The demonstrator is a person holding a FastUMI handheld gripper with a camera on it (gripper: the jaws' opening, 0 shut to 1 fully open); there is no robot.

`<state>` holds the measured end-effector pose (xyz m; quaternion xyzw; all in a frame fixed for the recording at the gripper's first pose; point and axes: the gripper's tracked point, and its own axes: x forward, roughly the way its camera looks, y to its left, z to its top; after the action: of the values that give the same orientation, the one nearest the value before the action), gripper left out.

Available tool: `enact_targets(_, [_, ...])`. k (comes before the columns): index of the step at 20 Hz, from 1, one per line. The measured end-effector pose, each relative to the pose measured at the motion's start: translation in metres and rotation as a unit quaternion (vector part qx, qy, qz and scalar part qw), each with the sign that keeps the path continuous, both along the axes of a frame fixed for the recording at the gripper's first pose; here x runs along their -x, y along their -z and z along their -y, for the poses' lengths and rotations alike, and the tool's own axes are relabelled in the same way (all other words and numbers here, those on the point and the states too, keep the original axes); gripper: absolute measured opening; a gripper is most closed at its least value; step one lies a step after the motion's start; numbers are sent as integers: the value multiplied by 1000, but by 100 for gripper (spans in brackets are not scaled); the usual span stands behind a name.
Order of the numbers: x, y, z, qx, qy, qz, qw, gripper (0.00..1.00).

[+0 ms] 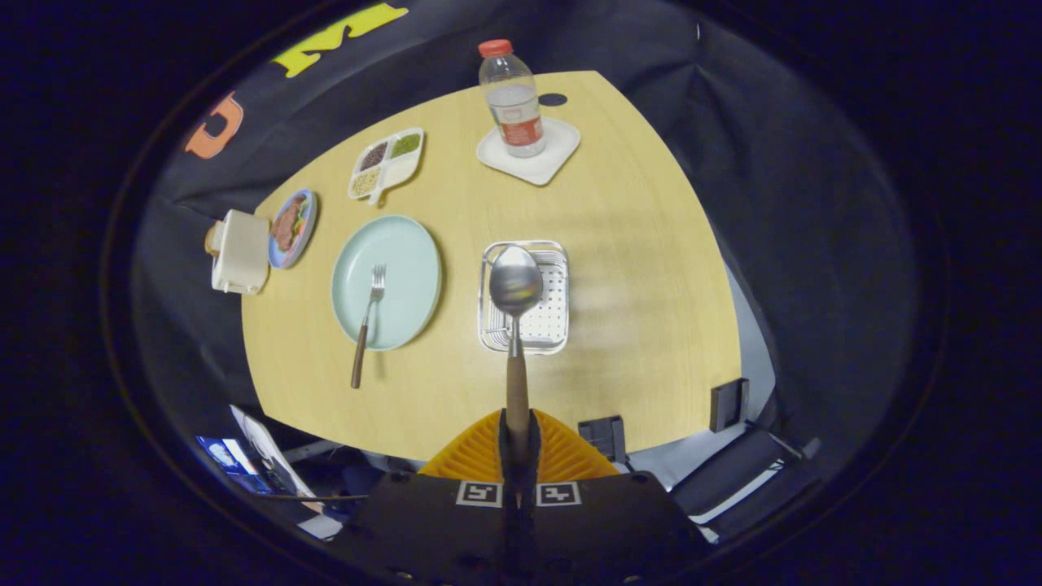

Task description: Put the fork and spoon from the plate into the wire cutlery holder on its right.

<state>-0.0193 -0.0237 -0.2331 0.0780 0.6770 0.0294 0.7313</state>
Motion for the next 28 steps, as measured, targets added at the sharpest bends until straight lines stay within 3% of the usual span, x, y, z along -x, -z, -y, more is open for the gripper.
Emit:
enact_targets(7, [-15,16,5,7,5,-24,1000,1])
enact_targets(11, [-30,19,6,18,5,-16,1000,7])
enact_targets(20, [-25,16,0,6,3,-11,1000,7])
enact_targets(22, [-31,14,-3,8,-3,-1,1000,24])
enact_targets(24, [-36,9,-7,10,-9,8,1000,51])
enact_targets(28, [-49,-8,-25,27,-33,50,998,86])
